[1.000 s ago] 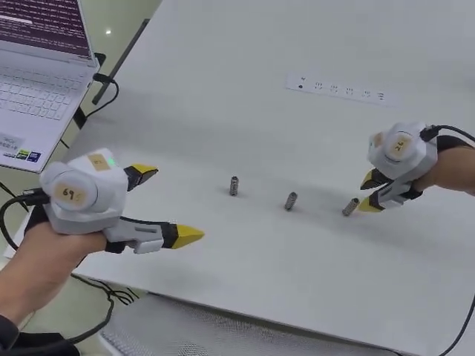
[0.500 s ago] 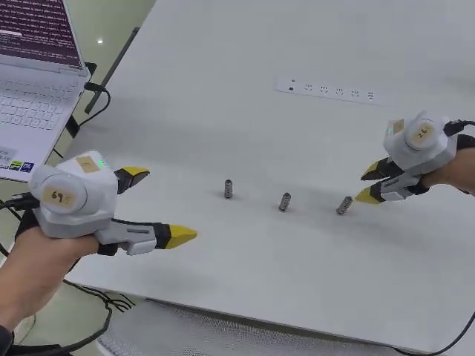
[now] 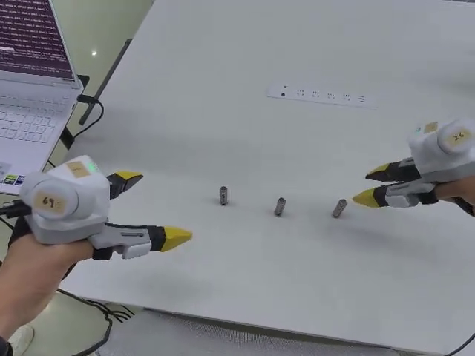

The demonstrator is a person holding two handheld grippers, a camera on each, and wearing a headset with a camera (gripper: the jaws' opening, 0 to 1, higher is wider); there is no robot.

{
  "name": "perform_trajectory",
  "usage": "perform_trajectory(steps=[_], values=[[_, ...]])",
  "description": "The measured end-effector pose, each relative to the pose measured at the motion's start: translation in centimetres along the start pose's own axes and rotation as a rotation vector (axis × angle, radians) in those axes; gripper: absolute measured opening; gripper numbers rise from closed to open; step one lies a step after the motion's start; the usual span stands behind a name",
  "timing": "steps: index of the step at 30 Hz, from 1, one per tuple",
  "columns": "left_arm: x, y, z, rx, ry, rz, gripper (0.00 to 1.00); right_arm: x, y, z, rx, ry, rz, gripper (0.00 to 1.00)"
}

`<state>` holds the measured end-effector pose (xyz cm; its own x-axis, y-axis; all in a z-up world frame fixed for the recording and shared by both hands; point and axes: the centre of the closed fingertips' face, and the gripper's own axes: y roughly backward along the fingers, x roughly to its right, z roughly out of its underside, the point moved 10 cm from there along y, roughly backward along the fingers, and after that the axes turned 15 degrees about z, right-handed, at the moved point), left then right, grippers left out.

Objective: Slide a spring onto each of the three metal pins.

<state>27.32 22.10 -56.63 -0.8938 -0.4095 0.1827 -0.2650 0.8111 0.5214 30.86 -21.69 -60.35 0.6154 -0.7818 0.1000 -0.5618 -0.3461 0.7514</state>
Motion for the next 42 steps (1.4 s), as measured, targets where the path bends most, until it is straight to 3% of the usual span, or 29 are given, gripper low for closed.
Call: perform_trajectory(steps=[6, 19, 42], values=[[0.0, -0.2, -0.2, 0.008, 0.003, 0.003, 0.8, -0.4, 1.0, 0.8, 0.061, -0.082, 0.023, 0.41], [-0.2, -0.3, -0.3, 0.015, 0.006, 0.005, 0.8, -2.5, 3.1, 2.7, 0.116, -0.18, 0.051, 0.54], [0.3, -0.8, -0.3, 0.018, 0.013, 0.012, 0.8, -6.5, 6.2, 6.1, 0.144, -0.301, 0.088, 0.75]])
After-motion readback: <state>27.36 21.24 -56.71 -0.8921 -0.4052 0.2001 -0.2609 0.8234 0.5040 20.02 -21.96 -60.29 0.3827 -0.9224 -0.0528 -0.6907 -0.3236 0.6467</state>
